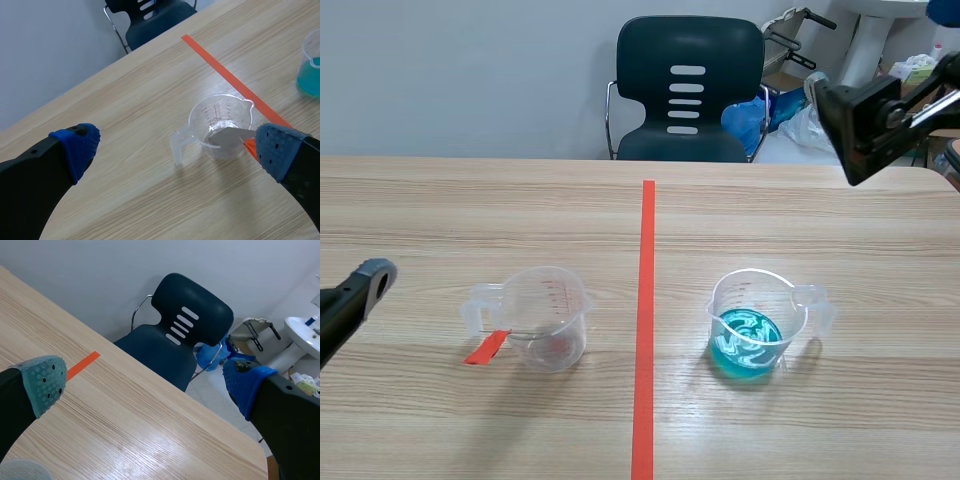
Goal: Do the redox reaction experiment
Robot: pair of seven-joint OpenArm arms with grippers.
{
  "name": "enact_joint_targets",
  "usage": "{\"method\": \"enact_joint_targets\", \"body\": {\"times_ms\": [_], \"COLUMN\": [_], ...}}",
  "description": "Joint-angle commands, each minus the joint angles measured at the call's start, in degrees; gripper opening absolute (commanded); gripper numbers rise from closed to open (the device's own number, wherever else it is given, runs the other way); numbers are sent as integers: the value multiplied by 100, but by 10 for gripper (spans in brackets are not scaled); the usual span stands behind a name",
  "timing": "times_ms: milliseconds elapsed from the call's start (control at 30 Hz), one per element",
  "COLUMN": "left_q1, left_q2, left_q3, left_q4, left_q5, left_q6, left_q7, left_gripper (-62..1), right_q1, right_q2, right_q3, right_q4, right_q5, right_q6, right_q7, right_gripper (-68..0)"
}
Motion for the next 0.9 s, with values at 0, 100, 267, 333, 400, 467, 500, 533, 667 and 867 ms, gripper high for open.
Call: {"method": "enact_joint_targets", "body": {"times_ms": [0,100,267,333,400,467,500,533,667,867], "left_q1": [-87,-247,-350,-350,-350,-350,-350,-350,-350,-350], "left_q2": [70,136,136,136,136,138,138,138,138,138], "left_q3": [0,0,0,0,2,2,2,2,2,2], "left_q4": [72,72,72,72,72,72,70,70,70,70], "left_q5": [-42,-9,243,240,238,232,214,214,212,212], "left_q6": [11,-17,-116,-116,-116,-116,-116,-116,-116,-116], "left_q7": [-79,-79,-74,-74,-74,-74,-72,-74,-74,-74], "left_gripper": [14,14,14,14,14,14,14,14,14,14], "right_q1": [83,76,-105,-262,-382,-496,-542,-577,-599,-599], "right_q2": [-94,-413,-608,-605,-605,-588,-544,-485,-240,-164], "right_q3": [-37,-37,-37,-48,-70,-133,-199,-291,-745,-1029], "right_q4": [9,-33,-87,-87,-87,-87,-87,-87,-144,-271], "right_q5": [-66,-282,-339,-341,-367,-505,-570,-662,-896,-1025], "right_q6": [85,175,302,304,302,323,354,389,387,385], "right_q7": [63,66,157,280,380,566,616,673,739,761], "right_gripper": [-39,-168,-445,-502,-511,-511,-511,-511,-511,-511]}}
